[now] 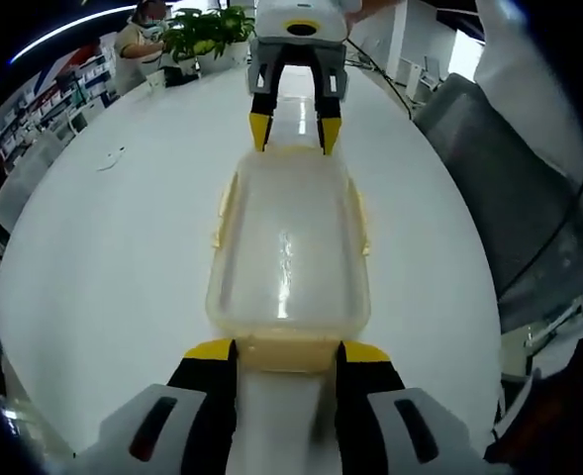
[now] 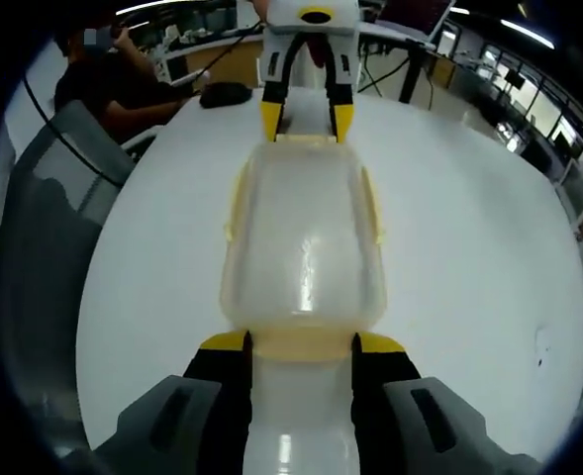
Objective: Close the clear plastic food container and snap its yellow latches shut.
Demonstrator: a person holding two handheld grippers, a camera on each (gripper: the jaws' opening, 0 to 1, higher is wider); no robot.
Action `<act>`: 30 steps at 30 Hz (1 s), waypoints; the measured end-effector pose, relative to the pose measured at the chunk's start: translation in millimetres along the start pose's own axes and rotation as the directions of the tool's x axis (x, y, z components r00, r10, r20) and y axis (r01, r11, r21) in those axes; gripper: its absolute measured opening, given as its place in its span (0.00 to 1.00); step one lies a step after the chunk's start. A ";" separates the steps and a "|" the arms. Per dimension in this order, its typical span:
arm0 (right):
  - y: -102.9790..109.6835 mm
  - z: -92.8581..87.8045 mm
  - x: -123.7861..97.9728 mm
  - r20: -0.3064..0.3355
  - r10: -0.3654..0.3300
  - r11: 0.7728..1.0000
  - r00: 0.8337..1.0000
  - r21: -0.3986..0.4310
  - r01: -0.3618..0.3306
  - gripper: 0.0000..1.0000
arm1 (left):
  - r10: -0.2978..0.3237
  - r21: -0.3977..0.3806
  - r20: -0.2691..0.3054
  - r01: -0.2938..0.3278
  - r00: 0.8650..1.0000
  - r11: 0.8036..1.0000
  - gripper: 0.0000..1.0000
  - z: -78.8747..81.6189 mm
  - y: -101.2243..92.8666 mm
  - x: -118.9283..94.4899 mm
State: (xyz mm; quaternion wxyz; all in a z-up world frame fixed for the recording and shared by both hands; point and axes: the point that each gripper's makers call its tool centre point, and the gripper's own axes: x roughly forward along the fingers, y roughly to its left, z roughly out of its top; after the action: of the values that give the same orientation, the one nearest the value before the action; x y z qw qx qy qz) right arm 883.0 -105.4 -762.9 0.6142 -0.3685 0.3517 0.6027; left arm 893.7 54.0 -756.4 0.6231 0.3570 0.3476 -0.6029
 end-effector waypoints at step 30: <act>18.4 -46.9 -109.8 0.007 -0.043 0.999 0.999 -0.026 0.043 0.35 | 0.048 0.019 0.031 -0.048 0.998 0.999 0.32 118.6 -20.8 -17.0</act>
State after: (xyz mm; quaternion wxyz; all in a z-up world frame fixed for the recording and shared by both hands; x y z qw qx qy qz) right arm 862.3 -199.3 -689.7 0.6232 -0.3820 0.3339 0.5951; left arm 872.7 -40.3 -682.6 0.6391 0.3621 0.3233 -0.5966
